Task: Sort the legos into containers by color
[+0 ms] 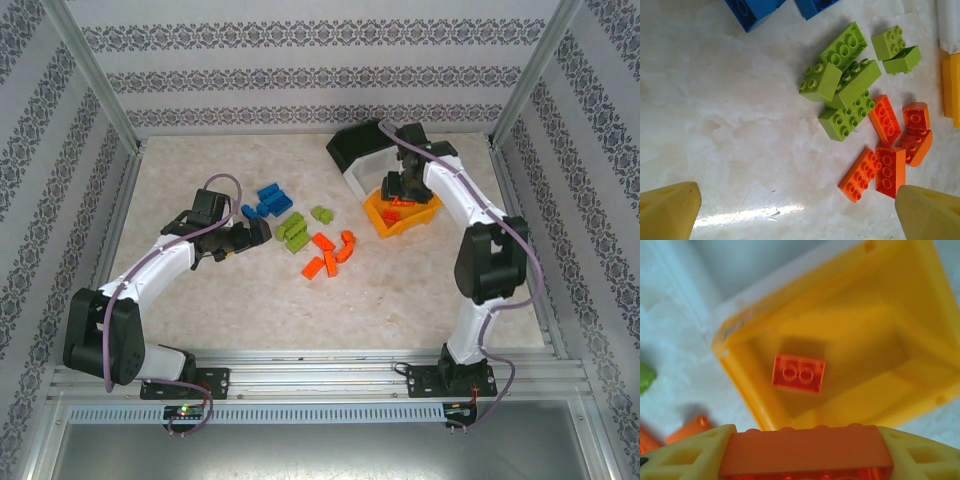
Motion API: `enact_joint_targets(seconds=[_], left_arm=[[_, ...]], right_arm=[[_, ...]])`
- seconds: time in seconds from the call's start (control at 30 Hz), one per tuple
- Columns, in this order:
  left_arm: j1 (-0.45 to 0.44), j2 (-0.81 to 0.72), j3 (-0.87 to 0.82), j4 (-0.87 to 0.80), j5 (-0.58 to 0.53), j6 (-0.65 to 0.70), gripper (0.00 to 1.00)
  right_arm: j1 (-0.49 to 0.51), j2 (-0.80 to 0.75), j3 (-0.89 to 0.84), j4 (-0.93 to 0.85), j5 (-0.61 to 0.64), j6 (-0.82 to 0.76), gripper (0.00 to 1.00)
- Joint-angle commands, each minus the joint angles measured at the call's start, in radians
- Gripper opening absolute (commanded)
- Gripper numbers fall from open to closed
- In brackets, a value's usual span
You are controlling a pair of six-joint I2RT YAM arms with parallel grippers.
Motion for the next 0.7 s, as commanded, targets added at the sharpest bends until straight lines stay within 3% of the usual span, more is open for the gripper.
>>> enact_joint_targets(seconds=[0.0, 0.3, 0.67], left_arm=[[-0.006, 0.007, 0.037, -0.047, -0.011, 0.04, 1.0], [-0.006, -0.023, 0.046, -0.098, -0.03, 0.064, 1.0], [-0.006, 0.086, 0.102, -0.038, 0.02, 0.072, 1.0]], right_arm=[[-0.006, 0.106, 0.075, -0.038, -0.051, 0.052, 0.57], [-0.025, 0.217, 0.111, -0.059, -0.084, 0.064, 0.56], [-0.012, -0.045, -0.325, -0.048, -0.113, 0.125, 0.56]])
